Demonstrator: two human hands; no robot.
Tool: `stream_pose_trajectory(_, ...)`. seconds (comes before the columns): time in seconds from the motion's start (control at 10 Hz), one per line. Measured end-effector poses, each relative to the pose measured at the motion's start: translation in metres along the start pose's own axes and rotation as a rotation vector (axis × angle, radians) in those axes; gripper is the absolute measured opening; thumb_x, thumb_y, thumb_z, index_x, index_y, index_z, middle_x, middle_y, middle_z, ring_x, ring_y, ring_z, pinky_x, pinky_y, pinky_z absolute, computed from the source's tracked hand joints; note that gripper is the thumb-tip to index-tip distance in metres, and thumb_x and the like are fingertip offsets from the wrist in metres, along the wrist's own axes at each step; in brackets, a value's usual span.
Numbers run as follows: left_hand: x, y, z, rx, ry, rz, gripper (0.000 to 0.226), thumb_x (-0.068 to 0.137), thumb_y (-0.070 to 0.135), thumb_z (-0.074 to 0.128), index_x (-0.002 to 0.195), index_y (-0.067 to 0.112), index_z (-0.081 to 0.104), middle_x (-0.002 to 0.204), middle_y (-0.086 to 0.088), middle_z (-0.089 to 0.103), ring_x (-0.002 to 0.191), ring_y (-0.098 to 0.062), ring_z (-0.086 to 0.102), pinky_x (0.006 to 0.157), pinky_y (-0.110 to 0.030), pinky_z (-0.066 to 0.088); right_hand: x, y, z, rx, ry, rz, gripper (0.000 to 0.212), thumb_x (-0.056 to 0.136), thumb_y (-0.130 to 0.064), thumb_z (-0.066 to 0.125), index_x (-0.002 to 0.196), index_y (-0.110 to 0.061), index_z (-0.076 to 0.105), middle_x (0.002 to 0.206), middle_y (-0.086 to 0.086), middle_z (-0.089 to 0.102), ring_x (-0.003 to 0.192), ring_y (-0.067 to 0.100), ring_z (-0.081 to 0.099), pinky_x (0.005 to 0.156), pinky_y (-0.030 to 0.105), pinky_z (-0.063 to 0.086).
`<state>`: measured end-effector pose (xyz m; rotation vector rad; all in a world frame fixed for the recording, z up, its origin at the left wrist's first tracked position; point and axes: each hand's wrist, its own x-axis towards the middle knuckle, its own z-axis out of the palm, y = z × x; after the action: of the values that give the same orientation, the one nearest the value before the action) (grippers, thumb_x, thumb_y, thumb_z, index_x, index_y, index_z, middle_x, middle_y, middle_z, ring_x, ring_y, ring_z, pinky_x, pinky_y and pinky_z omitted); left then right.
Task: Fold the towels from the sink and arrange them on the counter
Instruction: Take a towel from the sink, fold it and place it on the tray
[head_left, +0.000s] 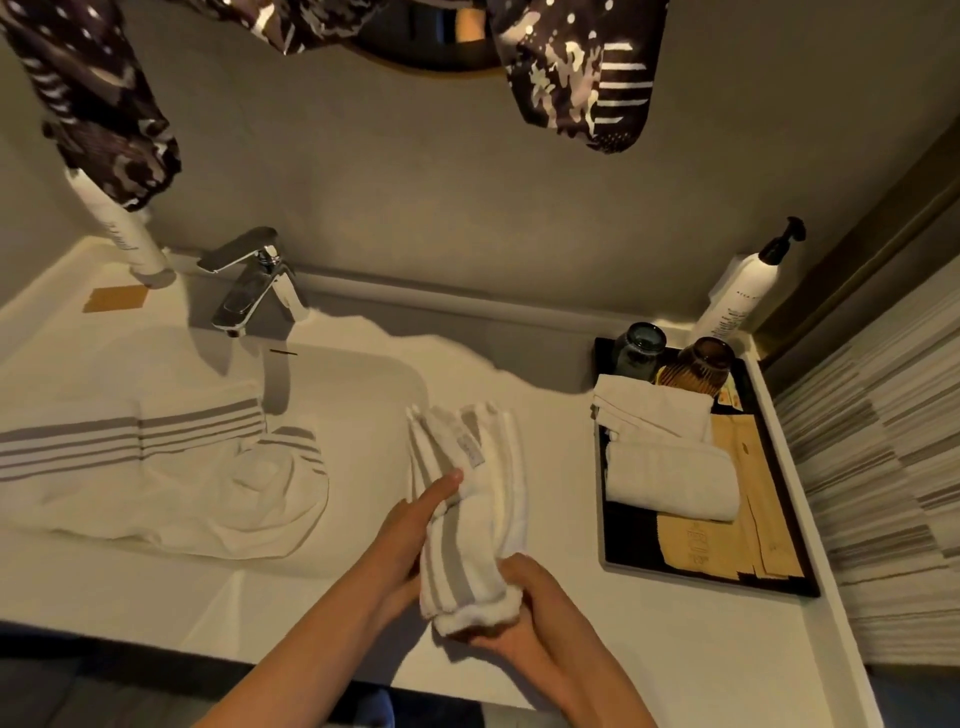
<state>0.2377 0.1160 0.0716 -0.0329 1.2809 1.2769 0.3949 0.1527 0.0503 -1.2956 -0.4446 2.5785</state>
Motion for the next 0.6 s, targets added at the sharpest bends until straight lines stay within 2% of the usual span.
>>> stream_pose_trajectory(0.1,0.008,0.014,-0.019,0.157,0.114,0.037,0.068,0.066,0.041,0.085,0.119,0.006,0.064,0.096,-0.015,0.076,0.090,-0.031,0.074,0.088,-0.043,0.057,0.012,-0.016,0.010,-0.246,-0.067,-0.080,0.057,0.078,-0.043,0.068,0.125,-0.011,0.060,0.112,0.013,0.073,0.104,0.031,0.069,0.095,0.054,0.052)
stream_pose_trajectory(0.2,0.012,0.027,-0.026,0.388,0.038,0.014,0.061,0.074,0.051,0.079,0.121,0.016,0.064,0.099,-0.006,0.077,0.091,-0.023,0.074,0.085,-0.034,0.058,0.027,-0.029,0.028,-0.398,0.020,-0.213,0.066,0.071,-0.042,0.078,0.130,-0.022,0.057,0.118,0.008,0.071,0.109,0.028,0.068,0.099,0.052,0.050)
stream_pose_trajectory(0.3,0.018,0.035,-0.029,0.418,-0.114,0.023,0.059,0.083,0.068,0.058,0.125,0.027,0.063,0.115,0.000,0.073,0.107,-0.018,0.069,0.099,-0.034,0.050,0.049,-0.031,0.043,-0.400,0.112,-0.232,0.075,0.061,-0.038,0.090,0.127,-0.016,0.062,0.110,0.009,0.074,0.100,0.025,0.071,0.093,0.043,0.055)
stream_pose_trajectory(0.4,0.022,0.041,-0.048,0.214,-0.181,-0.051,0.064,0.083,0.067,0.059,0.128,0.022,0.063,0.124,-0.007,0.069,0.118,-0.024,0.064,0.111,-0.044,0.040,0.077,-0.029,0.051,-0.210,0.334,-0.220,0.051,0.072,-0.024,0.087,0.114,-0.006,0.064,0.093,0.014,0.074,0.083,0.029,0.072,0.068,0.036,0.058)
stream_pose_trajectory(0.5,0.024,0.037,-0.070,0.222,-0.218,-0.128,0.054,0.080,0.043,0.074,0.128,0.023,0.060,0.120,-0.009,0.071,0.112,-0.028,0.067,0.100,-0.050,0.049,0.097,-0.028,0.066,-0.156,0.342,-0.253,0.067,0.044,-0.034,0.098,0.097,-0.011,0.064,0.090,0.011,0.071,0.079,0.027,0.070,0.070,0.037,0.057)
stream_pose_trajectory(0.6,0.037,0.070,-0.097,0.331,0.029,0.037,0.064,0.063,0.033,0.082,0.122,0.020,0.058,0.111,-0.007,0.073,0.097,-0.022,0.072,0.081,-0.035,0.056,0.114,-0.031,0.087,-0.116,0.263,-0.361,0.061,0.058,-0.026,0.087,0.115,-0.018,0.067,0.106,0.011,0.075,0.096,0.035,0.071,0.090,0.057,0.053)
